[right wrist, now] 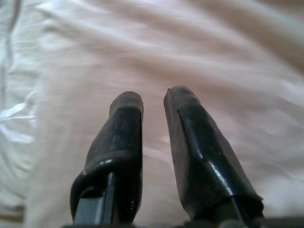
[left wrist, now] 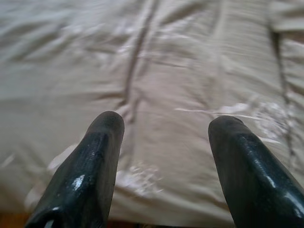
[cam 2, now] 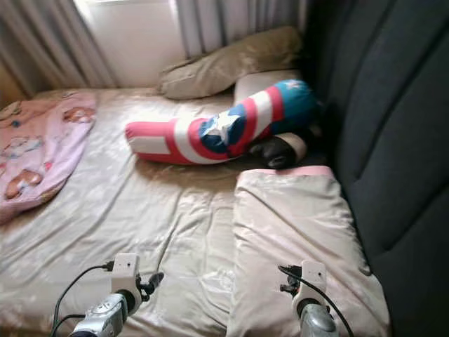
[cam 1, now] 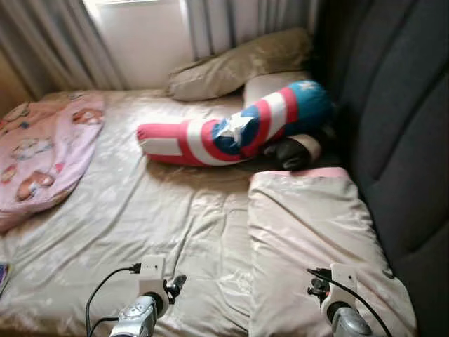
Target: Clean up the room
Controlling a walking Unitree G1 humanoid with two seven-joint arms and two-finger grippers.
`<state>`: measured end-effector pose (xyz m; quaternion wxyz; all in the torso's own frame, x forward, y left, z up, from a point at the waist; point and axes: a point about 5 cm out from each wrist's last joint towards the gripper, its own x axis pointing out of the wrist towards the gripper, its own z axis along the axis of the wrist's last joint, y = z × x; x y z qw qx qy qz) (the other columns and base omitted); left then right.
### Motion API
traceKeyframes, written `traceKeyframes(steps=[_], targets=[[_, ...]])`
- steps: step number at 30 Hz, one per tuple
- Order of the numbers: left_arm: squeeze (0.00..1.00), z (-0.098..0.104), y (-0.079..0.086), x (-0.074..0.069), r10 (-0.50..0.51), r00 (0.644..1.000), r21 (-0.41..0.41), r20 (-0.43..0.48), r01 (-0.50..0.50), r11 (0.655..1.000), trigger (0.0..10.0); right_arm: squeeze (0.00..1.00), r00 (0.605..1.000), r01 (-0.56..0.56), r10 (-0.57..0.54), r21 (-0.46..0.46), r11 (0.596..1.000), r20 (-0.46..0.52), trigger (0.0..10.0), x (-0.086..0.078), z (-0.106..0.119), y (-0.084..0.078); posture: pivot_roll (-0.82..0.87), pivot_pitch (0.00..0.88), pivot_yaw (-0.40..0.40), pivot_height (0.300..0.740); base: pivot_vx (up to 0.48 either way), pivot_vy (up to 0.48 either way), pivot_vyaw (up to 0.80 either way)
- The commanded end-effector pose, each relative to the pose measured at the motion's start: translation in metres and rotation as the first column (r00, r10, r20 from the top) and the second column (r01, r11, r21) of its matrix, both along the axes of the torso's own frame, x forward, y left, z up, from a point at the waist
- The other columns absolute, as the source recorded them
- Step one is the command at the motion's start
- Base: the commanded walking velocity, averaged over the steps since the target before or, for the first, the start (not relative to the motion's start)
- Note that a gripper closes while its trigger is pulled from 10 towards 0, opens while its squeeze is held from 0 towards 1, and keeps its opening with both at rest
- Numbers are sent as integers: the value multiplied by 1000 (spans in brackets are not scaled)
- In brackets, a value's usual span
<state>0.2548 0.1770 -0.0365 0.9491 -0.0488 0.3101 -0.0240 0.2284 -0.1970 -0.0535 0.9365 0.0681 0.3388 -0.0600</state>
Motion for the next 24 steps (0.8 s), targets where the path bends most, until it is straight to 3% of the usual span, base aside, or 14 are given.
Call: traceKeyframes(steps=[1, 4, 24], targets=[[0, -6, 8, -7, 15, 999, 22, -44, -14, 1000, 10000, 0, 1000, -4, 4, 14, 1000, -29, 10000, -5, -5, 7, 56, 0, 58, 740, 0, 480, 800], [0, -7, 8, -8, 8, 999, 27, -48, -7, 1000, 10000, 0, 999, -15, 16, 18, 1000, -39, 10000, -8, -7, 8, 59, 0, 58, 740, 0, 480, 800], [0, -10, 9, -13, -14, 998, 48, -66, 17, 999, 10000, 0, 996, 58, -54, 50, 997, -73, 10000, -17, -12, 4, 65, 0, 68, 740, 0, 480, 0]])
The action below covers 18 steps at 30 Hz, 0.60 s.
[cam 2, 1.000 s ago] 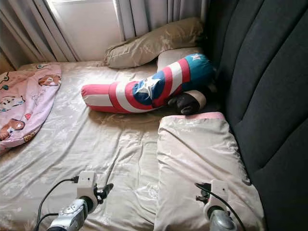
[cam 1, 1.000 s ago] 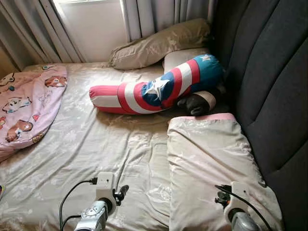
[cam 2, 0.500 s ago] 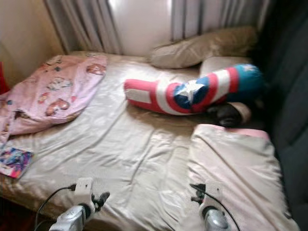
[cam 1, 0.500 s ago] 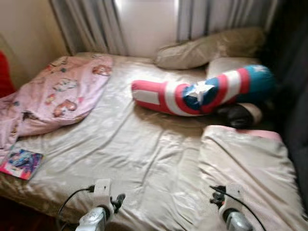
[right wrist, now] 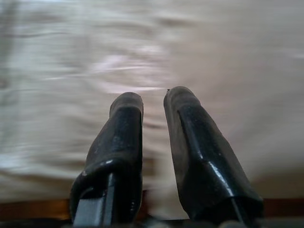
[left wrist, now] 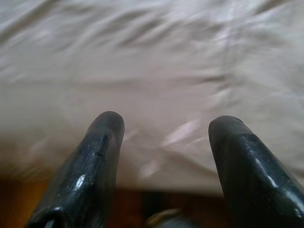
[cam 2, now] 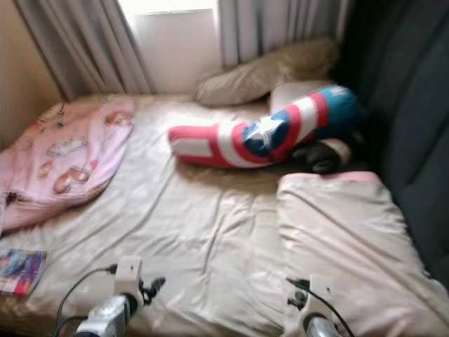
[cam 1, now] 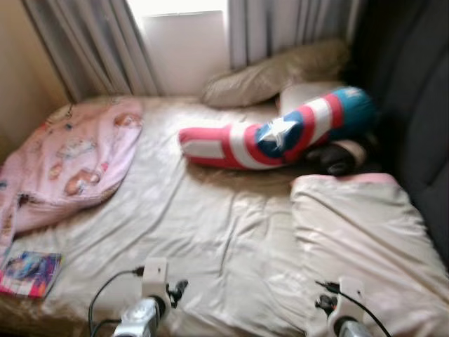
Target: Clean up the room
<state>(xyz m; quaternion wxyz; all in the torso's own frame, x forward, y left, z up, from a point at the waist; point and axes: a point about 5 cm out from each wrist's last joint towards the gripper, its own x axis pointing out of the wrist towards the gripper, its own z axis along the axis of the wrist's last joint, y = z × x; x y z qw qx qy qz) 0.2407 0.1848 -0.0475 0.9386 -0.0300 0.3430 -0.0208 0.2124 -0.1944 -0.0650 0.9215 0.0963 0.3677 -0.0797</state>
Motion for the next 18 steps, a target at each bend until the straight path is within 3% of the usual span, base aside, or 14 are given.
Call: traceKeyframes(steps=[1, 18], targets=[[0, 1, 1, 1, -8, 1000, 12, 3, 8, 1000, 10000, 0, 1000, 1, -1, 9, 1000, -9, 10000, -1, -1, 1, 65, 0, 68, 740, 0, 480, 0], [0, 0, 0, 0, -2, 1000, 4, -11, 2, 1000, 10000, 0, 998, -44, 44, -2, 999, -38, 10000, -5, -4, 2, 77, 2, 56, 740, 0, 480, 25]])
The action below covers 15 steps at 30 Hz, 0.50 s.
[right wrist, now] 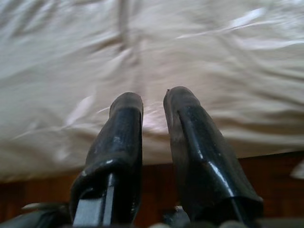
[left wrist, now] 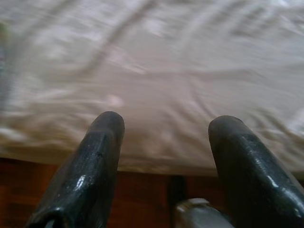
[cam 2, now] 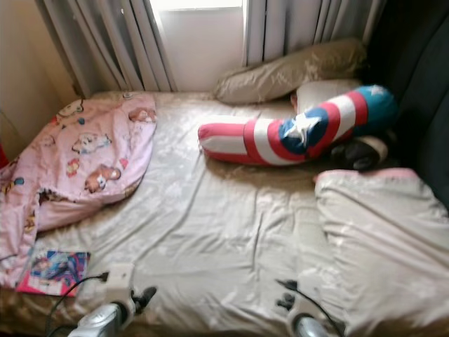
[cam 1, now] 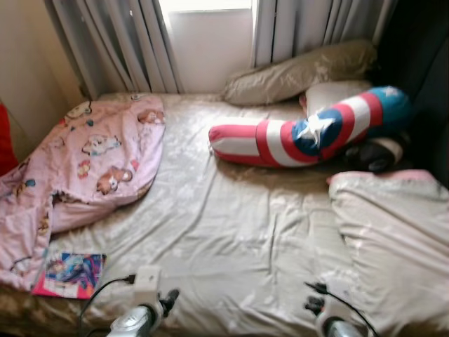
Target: Clean up the room
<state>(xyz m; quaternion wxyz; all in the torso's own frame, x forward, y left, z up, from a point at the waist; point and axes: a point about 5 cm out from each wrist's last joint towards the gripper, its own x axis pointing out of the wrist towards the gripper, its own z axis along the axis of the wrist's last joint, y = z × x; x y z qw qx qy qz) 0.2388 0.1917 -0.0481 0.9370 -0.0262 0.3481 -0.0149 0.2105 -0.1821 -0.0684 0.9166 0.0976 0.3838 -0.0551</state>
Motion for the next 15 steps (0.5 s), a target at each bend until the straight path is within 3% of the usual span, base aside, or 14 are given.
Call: traceKeyframes(steps=[1, 6, 15], targets=[[0, 0, -7, 2, -6, 1000, -10, 1, 6, 1000, 10000, 0, 1000, -6, 6, -32, 999, -8, 10000, -4, -1, -9, 76, 1, 54, 740, 0, 480, 800], [0, 0, -6, 2, -4, 1000, -8, -1, 4, 1000, 10000, 0, 1000, 2, -2, -22, 1000, -9, 10000, -4, -1, -8, 78, 0, 52, 740, 0, 480, 754], [0, 0, -2, 1, 21, 1000, -6, -6, -21, 1000, 10000, 0, 999, 34, -34, -13, 999, -11, 10000, -5, -1, -10, 72, 0, 50, 740, 0, 480, 0]])
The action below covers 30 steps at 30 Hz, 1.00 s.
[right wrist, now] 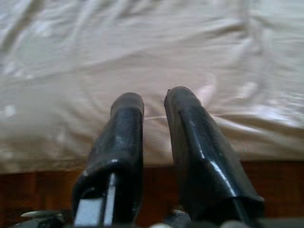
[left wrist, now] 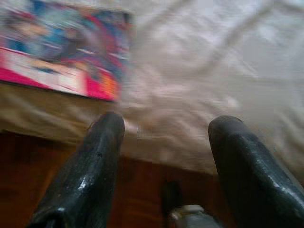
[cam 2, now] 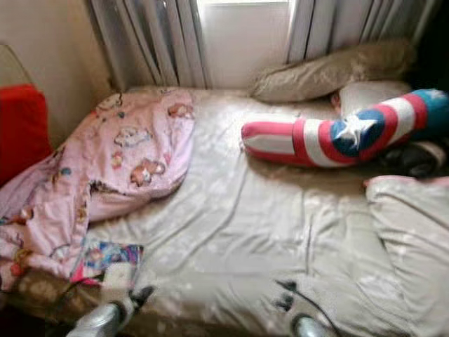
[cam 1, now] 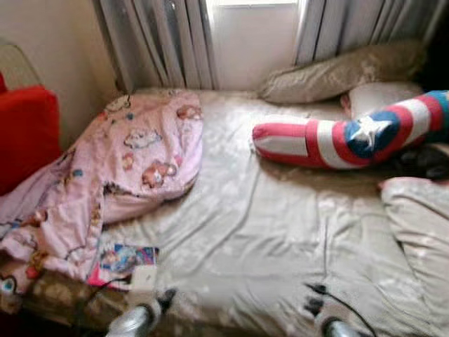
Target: Clean up the room
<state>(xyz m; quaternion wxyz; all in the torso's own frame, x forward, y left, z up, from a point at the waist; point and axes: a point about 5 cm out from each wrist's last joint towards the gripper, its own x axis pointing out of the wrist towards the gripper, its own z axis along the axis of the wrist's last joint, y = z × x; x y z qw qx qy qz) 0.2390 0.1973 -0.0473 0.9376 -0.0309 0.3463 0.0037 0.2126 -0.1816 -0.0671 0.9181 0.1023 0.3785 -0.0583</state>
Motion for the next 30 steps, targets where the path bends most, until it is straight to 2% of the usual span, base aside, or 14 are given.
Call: traceKeyframes(steps=[1, 18, 30], targets=[[0, -1, -7, 0, -19, 1000, -10, -9, 19, 1000, 10000, 0, 999, 32, -32, -14, 999, -20, 10000, -7, -3, -11, 71, 0, 51, 740, 0, 480, 0], [0, -5, -8, -4, -27, 999, -12, -28, 26, 1000, 10000, 0, 999, 15, -15, -7, 1000, -32, 10000, -11, -5, -9, 46, 0, 45, 740, 0, 480, 0], [0, -13, -14, -15, -9, 998, -25, -61, 8, 1000, 10000, 0, 999, -13, 12, -25, 1000, -46, 10000, -17, -7, -14, 49, 0, 12, 740, 0, 480, 0]])
